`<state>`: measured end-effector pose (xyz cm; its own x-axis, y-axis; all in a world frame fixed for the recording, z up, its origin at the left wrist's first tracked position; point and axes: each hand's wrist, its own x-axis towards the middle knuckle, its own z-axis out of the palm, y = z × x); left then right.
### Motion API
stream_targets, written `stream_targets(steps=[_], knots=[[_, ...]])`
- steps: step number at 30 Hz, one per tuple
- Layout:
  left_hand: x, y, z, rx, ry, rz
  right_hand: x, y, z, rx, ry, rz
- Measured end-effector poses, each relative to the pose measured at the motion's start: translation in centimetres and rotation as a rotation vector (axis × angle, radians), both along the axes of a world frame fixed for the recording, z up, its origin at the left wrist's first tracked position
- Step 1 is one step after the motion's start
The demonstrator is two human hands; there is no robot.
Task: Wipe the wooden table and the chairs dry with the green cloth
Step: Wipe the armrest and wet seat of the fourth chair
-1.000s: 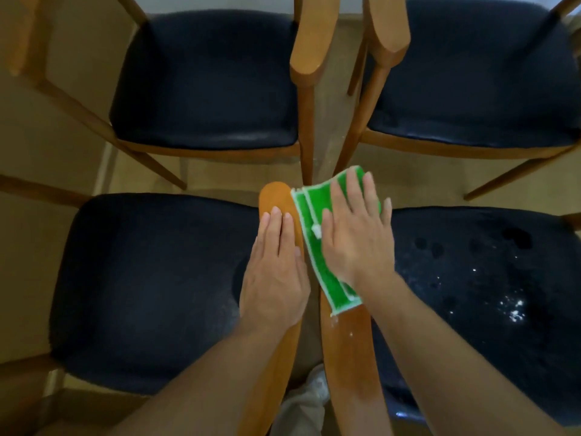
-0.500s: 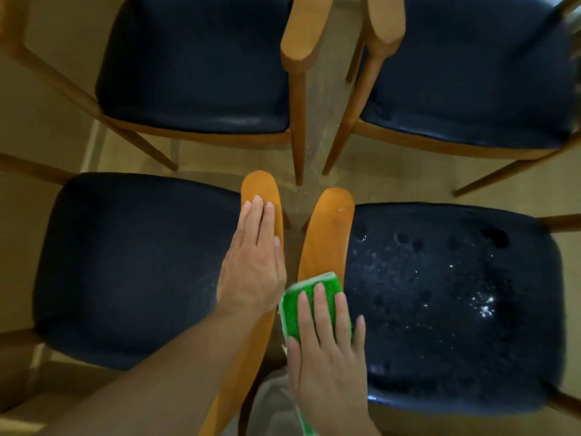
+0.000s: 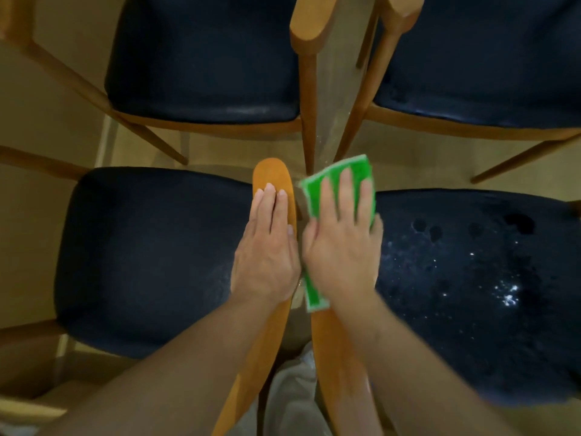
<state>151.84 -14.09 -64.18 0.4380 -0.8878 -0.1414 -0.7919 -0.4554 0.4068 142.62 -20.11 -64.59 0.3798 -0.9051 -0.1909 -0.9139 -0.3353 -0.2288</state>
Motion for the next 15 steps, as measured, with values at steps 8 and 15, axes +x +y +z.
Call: stream_targets(steps=[8,15], knots=[[0.3,-0.1,-0.1,-0.008,0.01,-0.002,-8.2,14.6,-1.7,-0.078,0.099,0.267],[0.0,-0.1,-0.3,-0.006,-0.022,-0.006,-3.1,4.7,-0.6,0.101,-0.105,-0.029]])
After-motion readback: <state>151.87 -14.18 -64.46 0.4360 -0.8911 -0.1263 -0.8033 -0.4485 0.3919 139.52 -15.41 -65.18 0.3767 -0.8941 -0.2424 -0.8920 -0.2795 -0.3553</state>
